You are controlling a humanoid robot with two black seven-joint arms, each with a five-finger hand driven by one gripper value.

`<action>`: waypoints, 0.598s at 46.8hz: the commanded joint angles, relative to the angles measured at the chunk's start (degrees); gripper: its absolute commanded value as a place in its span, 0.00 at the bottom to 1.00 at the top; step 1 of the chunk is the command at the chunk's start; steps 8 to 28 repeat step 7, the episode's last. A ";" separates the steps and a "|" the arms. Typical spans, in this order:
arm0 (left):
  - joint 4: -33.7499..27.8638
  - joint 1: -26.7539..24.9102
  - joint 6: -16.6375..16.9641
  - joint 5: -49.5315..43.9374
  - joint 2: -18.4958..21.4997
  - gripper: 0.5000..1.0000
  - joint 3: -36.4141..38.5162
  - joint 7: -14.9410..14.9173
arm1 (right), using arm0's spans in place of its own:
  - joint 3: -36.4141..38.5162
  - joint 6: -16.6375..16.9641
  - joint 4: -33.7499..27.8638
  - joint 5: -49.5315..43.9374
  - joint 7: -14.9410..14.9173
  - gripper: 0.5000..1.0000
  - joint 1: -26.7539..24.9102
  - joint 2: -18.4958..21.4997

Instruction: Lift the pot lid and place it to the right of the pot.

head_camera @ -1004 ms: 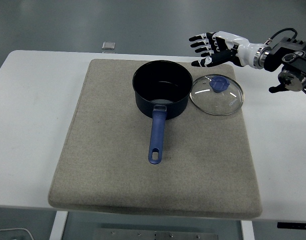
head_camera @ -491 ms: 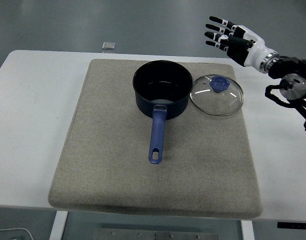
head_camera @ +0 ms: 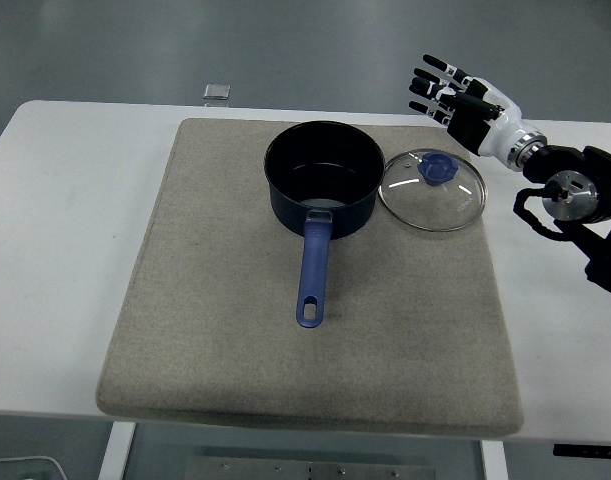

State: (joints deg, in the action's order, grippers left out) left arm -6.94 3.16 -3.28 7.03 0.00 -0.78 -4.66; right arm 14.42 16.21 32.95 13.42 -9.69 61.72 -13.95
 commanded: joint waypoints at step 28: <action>0.00 0.00 0.03 0.01 0.00 1.00 0.08 0.00 | 0.61 0.14 0.09 -0.06 -0.07 0.80 -0.20 0.07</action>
